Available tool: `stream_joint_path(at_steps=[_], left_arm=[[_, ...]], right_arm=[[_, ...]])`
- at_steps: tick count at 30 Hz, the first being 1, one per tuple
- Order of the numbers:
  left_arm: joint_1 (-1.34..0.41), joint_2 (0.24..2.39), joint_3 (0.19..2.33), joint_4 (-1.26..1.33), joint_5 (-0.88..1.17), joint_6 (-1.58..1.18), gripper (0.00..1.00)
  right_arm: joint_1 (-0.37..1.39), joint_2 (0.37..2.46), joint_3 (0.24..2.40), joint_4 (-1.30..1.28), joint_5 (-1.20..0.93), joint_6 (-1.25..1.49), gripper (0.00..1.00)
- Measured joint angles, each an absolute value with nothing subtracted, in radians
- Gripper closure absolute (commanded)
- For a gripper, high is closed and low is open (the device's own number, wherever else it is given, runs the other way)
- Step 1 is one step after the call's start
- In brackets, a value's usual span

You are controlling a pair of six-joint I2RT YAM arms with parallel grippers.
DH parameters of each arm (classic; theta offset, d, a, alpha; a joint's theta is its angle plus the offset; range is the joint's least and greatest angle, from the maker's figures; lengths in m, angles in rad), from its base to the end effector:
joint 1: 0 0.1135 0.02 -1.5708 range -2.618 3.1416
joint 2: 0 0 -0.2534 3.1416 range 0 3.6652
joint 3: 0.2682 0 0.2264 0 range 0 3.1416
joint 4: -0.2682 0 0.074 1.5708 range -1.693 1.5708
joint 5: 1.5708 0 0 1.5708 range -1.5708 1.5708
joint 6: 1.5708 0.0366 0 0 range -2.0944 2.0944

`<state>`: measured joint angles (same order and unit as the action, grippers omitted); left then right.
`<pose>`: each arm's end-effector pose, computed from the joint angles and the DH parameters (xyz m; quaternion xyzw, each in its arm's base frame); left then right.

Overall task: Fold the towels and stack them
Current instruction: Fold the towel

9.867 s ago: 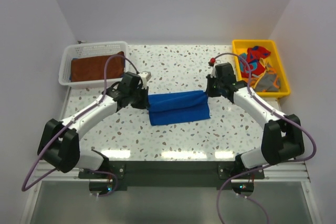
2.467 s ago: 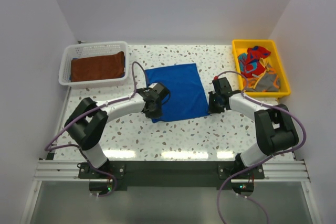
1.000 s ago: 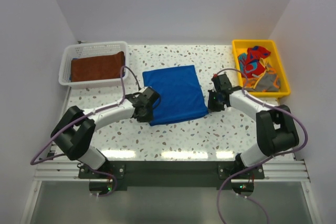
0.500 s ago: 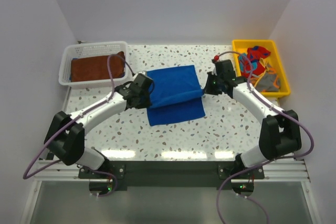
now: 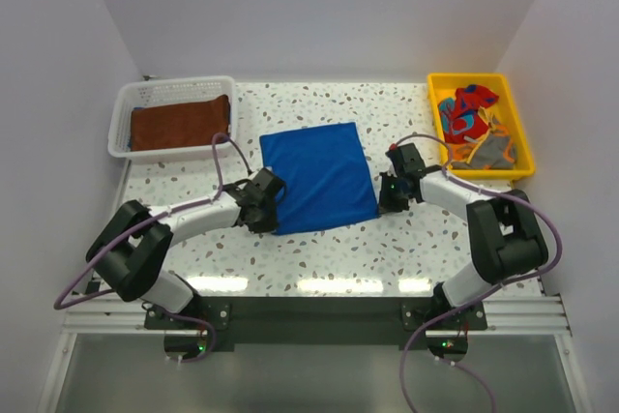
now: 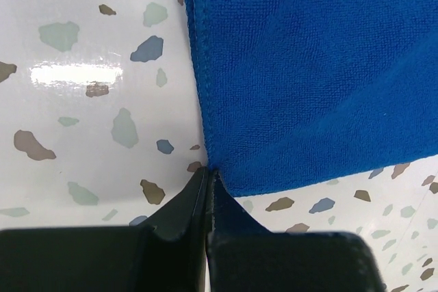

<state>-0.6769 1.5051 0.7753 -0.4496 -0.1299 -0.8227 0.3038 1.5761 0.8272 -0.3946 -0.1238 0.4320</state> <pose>0.1964 -0.1517 0.1636 -0.0839 0.9753 -0.0856 0.1854 0.2542 0.0844 0.1618 0.0494 0.9742 0.1325 0.1757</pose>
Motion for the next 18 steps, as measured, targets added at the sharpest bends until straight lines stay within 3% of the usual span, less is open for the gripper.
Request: stream_joint_path(at_steps=[4,6,7,10,13,18], left_arm=[[-0.682,1.504,0.77,-0.432,-0.13,-0.83,1.0],[-0.684,1.503,0.77,-0.429,-0.131,-0.832,1.0],[-0.685,1.503,0.769,-0.429,-0.133,-0.834,0.96],[-0.689,1.497,0.767,-0.434,-0.137,-0.846,0.79],[-0.691,1.478,0.765,-0.458,-0.147,-0.854,0.69],[-0.691,1.411,0.775,-0.532,-0.182,-0.853,0.43]], right_arm=[[0.304,1.577,0.823,-0.374,-0.124,0.434,1.0],[0.304,1.577,0.823,-0.373,-0.123,0.435,0.94],[0.305,1.577,0.823,-0.373,-0.123,0.435,0.86],[0.308,1.568,0.823,-0.378,-0.112,0.435,0.78],[0.313,1.549,0.825,-0.403,-0.087,0.431,0.71],[0.331,1.497,0.881,-0.457,-0.036,0.414,0.67]])
